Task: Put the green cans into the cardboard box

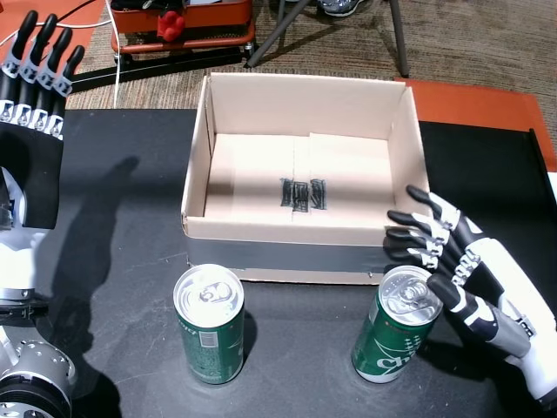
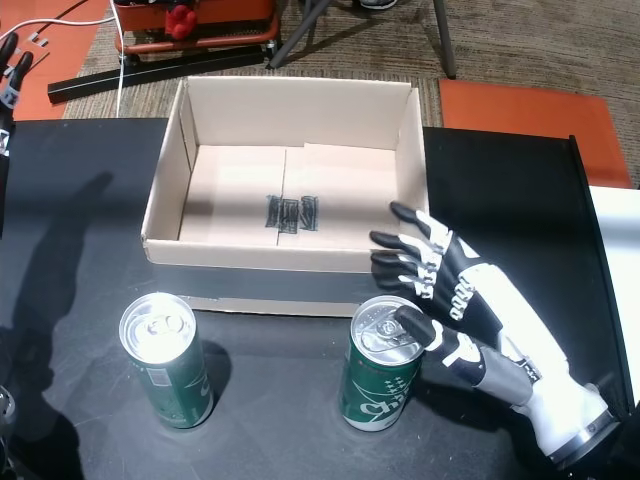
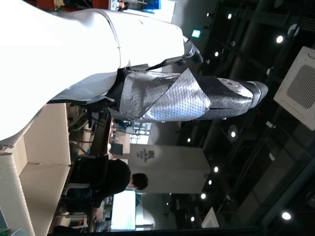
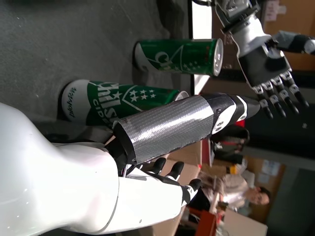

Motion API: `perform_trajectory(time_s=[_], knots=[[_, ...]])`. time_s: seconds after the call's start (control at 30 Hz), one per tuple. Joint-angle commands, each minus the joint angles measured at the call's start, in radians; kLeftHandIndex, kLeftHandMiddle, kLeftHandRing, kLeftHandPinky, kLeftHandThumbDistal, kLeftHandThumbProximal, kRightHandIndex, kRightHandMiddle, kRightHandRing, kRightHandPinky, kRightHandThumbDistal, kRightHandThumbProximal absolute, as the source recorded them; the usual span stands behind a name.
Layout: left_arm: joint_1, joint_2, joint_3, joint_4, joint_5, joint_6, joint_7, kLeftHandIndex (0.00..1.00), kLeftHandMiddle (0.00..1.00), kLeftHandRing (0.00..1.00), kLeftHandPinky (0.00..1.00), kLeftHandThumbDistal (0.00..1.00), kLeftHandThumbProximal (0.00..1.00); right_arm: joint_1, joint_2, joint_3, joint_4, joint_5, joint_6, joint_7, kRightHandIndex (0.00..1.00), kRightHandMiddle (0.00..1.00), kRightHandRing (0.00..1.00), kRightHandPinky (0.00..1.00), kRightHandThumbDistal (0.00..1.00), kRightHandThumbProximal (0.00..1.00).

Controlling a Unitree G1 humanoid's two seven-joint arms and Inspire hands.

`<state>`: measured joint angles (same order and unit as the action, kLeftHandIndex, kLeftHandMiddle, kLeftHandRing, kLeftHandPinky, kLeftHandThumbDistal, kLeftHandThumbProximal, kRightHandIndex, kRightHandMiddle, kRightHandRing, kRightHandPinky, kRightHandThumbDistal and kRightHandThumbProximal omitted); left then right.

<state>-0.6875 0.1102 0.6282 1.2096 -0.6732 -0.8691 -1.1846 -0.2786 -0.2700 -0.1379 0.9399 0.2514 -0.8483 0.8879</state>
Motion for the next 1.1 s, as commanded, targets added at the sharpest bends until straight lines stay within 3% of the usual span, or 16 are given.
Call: perform_trajectory(time_s=[0.0, 0.63, 0.83, 1.07], knots=[[0.022, 0.009, 0.001, 0.004, 0.015, -0.003, -0.006, 1.0, 1.0, 1.0, 1.0, 0.7, 1.0, -0.01, -0.007, 0.008, 0.013, -0.011, 0.007, 0.006, 0.8, 0.86, 0.91, 1.0, 1.0, 0.74], [0.021, 0.009, 0.003, 0.006, 0.034, -0.013, 0.016, 1.0, 1.0, 1.0, 1.0, 0.73, 1.0, -0.026, -0.005, 0.029, 0.037, -0.045, 0.027, -0.002, 0.84, 0.87, 0.91, 1.0, 1.0, 0.75], [0.021, 0.006, 0.005, 0.005, 0.026, -0.001, 0.012, 1.0, 1.0, 1.0, 1.0, 0.73, 1.0, -0.029, -0.004, 0.046, 0.038, -0.063, 0.045, -0.008, 0.86, 0.87, 0.92, 1.0, 1.0, 0.61], [0.019, 0.008, 0.007, 0.006, 0.023, 0.011, 0.01, 1.0, 1.0, 1.0, 1.0, 0.75, 1.0, -0.034, 0.002, 0.051, 0.039, -0.065, 0.062, -0.012, 0.87, 0.87, 0.91, 1.0, 1.0, 0.6]])
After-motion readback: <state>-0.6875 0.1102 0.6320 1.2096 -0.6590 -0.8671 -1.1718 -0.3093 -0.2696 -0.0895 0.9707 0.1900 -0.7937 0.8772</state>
